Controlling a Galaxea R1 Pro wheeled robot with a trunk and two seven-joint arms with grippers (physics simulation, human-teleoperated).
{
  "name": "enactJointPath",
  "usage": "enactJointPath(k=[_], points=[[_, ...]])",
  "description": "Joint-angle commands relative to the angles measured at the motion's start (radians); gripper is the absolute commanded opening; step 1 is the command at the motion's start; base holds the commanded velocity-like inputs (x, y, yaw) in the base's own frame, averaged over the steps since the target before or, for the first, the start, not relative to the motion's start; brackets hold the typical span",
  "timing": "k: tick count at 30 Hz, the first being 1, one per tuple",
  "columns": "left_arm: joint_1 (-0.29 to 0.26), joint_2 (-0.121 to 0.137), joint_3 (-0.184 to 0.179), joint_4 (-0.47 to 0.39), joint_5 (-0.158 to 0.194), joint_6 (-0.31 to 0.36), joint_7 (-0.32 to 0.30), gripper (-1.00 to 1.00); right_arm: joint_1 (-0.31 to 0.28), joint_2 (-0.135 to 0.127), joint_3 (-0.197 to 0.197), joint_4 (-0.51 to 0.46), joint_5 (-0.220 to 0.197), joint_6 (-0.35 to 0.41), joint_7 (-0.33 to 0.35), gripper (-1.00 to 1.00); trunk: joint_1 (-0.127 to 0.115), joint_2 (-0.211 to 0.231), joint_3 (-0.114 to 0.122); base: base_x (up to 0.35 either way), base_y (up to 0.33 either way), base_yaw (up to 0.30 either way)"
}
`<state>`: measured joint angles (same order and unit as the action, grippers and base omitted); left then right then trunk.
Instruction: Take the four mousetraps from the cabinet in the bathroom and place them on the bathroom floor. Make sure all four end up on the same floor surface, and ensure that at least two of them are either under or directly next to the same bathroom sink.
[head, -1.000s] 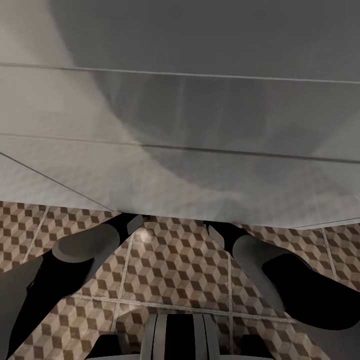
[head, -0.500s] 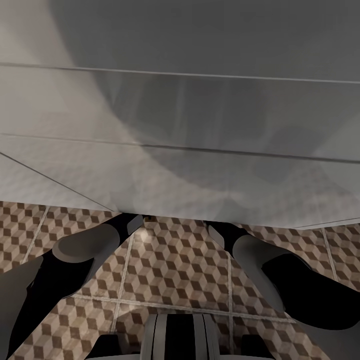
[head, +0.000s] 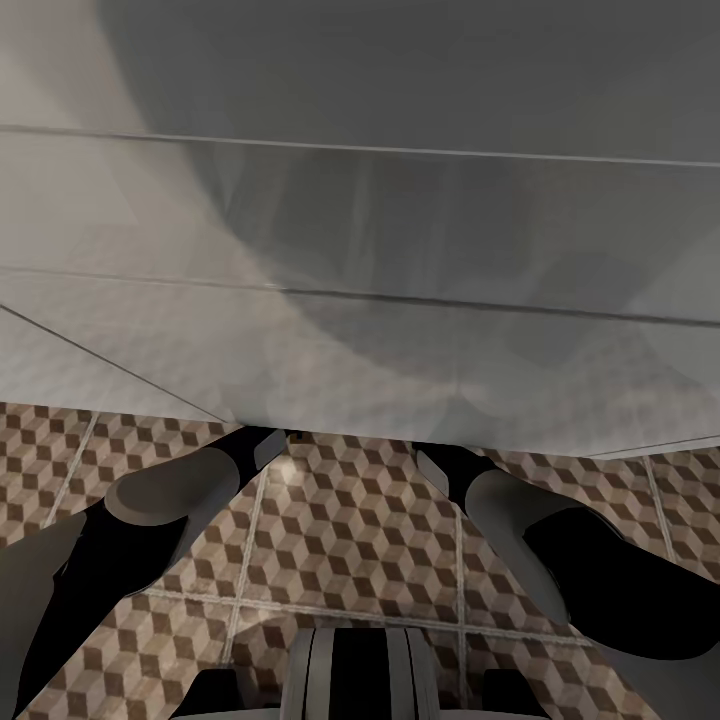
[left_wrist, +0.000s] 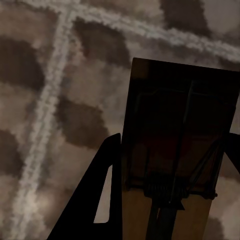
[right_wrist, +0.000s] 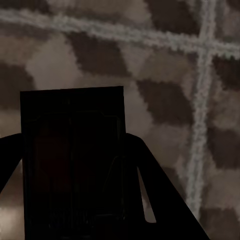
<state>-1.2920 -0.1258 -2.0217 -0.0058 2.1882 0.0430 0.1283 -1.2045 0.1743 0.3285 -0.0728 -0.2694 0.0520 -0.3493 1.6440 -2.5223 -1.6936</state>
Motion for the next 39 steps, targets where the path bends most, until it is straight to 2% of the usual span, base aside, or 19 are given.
enactJointPath(k=[1,4,8,11,39], points=[[-0.053,0.000,-0.013,-0.001,0.002,0.003,0.008,-1.00,-0.052,0.000,0.010,-0.002,-0.009,0.004,-0.003,-1.00,0.000,0.000,0.000,0.000,0.000,0.000],[-0.053,0.000,-0.013,0.000,0.002,0.003,0.008,-1.00,-0.053,0.000,0.011,-0.002,-0.012,0.020,-0.005,-1.00,0.000,0.000,0.000,0.000,0.000,0.000],[-0.053,0.000,-0.013,-0.002,0.002,0.004,0.008,-1.00,-0.056,0.000,0.010,-0.002,-0.014,0.095,-0.007,-1.00,0.000,0.000,0.000,0.000,0.000,0.000],[-0.053,0.000,-0.013,-0.002,0.002,0.005,0.008,-1.00,-0.060,0.000,0.009,-0.002,-0.014,0.124,-0.008,-1.00,0.000,0.000,0.000,0.000,0.000,0.000],[-0.052,0.000,-0.012,-0.002,0.001,0.006,0.008,-1.00,-0.061,0.000,0.003,-0.001,-0.017,0.129,-0.008,-1.00,0.000,0.000,0.000,0.000,0.000,0.000]])
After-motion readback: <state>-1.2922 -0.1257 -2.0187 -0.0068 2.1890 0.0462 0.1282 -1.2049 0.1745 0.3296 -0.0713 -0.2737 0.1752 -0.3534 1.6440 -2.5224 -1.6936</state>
